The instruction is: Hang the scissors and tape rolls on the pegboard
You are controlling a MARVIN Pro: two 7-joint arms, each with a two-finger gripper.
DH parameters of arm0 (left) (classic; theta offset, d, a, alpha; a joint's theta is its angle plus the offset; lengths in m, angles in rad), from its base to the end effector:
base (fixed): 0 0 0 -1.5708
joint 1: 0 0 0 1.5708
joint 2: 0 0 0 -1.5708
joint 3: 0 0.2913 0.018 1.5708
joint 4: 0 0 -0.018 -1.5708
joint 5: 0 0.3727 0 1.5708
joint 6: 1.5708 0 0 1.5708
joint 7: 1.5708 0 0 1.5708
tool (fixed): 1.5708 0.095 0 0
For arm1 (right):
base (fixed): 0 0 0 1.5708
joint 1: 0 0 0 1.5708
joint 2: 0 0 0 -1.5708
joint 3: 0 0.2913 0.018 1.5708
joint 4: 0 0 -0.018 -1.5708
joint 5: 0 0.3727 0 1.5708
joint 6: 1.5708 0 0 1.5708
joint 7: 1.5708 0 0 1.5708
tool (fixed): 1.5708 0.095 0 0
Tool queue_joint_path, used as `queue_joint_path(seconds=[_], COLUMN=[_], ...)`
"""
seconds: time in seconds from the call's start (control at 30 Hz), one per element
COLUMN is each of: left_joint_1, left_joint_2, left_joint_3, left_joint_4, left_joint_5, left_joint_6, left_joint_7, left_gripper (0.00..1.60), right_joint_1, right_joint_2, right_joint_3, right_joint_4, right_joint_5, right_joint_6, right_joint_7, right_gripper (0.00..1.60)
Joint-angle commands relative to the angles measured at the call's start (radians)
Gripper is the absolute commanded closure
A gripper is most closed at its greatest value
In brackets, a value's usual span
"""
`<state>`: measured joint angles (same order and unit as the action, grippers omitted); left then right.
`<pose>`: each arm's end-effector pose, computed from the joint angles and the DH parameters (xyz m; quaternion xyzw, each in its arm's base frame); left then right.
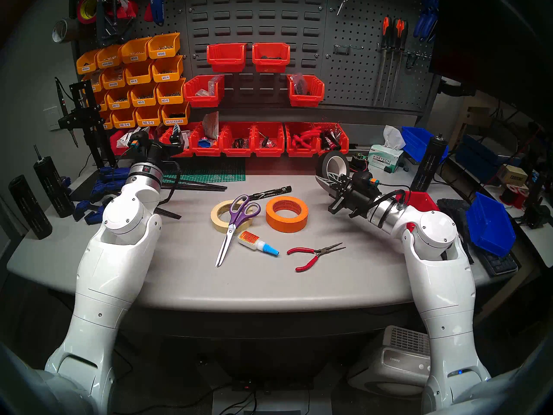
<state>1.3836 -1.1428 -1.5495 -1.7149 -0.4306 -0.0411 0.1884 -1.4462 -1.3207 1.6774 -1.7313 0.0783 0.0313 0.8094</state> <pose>0.5152 0.1090 -0.1271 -0.5726 -0.0485 -0.8180 0.0265 0.4831 -0.0388 -0.1747 -0.5909 -0.3379 -0.7168 0.1512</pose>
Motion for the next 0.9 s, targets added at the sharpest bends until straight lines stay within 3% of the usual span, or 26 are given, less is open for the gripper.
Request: queue_joint_path(seconds=[0.0, 0.87], left_joint_1=[-0.032, -0.031], left_joint_2=[0.000, 0.001], left_joint_3=[-0.008, -0.008], left_joint_4=[-0.027, -0.026], left_joint_5=[0.001, 0.000], left_joint_6=[-0.011, -0.011], left_joint_7=[0.001, 0.001], left_gripper=[0.00, 0.00], right_joint_1=[0.055, 0.215], right_joint_2=[-0.044, -0.123], right_joint_3=[0.003, -0.025], right_joint_4=[-0.010, 0.121], right_joint_5=[-0.010, -0.115], right_joint_6=[-0.087, -0.265], right_joint_7=[-0.061, -0.216], right_gripper=[1.60, 1.60])
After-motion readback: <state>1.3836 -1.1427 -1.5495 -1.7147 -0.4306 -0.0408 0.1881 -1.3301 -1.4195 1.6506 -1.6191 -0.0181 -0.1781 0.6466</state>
